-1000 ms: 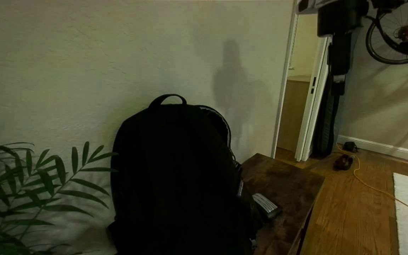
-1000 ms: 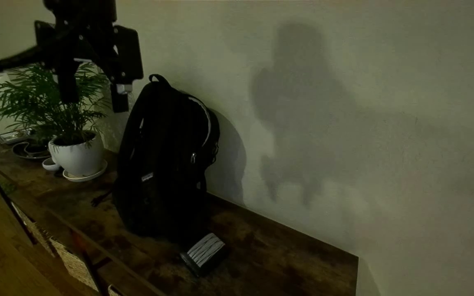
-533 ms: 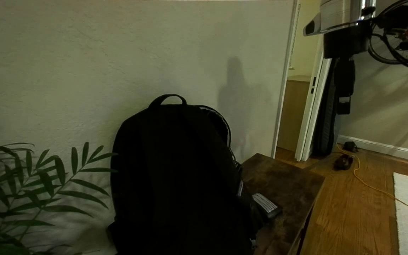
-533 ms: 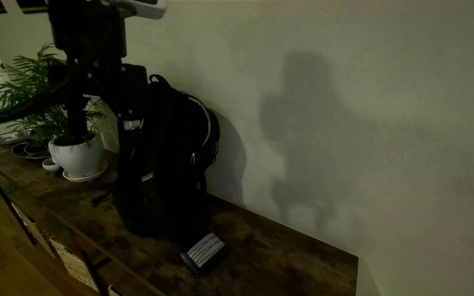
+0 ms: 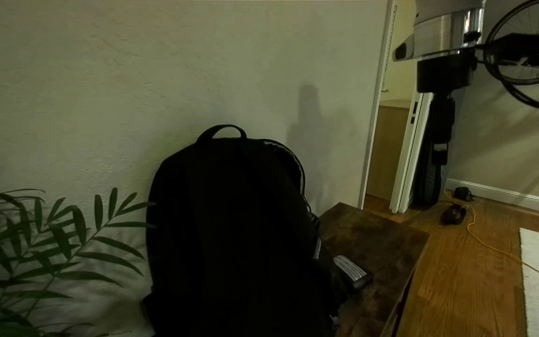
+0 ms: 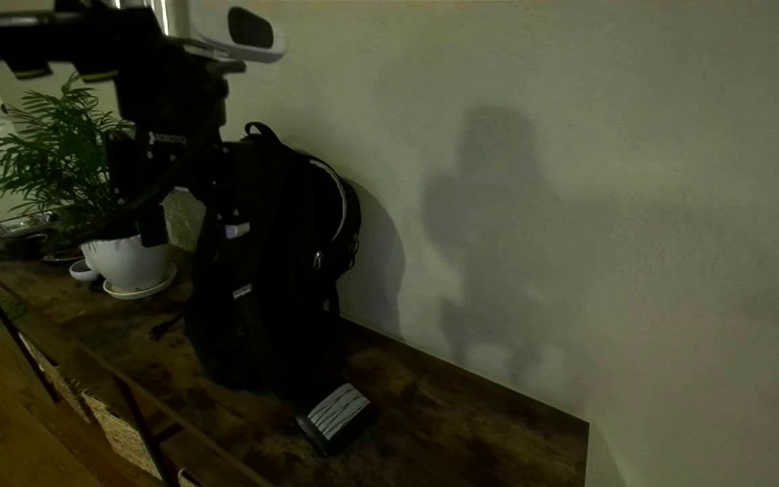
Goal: Pick the wallet and put it in the bag
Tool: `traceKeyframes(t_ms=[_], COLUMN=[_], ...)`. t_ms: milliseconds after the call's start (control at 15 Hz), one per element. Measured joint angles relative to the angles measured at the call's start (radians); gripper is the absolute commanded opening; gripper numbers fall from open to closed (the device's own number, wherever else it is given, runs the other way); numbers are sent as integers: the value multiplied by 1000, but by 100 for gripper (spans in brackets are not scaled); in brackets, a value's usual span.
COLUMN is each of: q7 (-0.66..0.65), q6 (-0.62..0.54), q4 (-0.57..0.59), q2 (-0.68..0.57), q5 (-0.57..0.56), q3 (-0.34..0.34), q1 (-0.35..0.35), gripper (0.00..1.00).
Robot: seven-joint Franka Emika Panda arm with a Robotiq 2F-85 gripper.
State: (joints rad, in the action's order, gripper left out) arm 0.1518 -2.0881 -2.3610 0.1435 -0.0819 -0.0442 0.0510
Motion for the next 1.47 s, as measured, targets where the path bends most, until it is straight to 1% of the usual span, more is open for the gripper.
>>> traceKeyframes(t_ms=[267, 933, 1067, 1200, 1467], q7=[0, -21, -28, -29, -30], q6=[-153, -454, -486, -493, -493], q4=[-23, -18, -9, 2, 13], q2=[-102, -373, -424, -456, -467], q5=[-2, -33, -36, -36, -36], q3=[1, -5, -10, -14, -15], q1=[0, 0, 0, 0, 0], gripper=[100, 100, 100, 100, 100])
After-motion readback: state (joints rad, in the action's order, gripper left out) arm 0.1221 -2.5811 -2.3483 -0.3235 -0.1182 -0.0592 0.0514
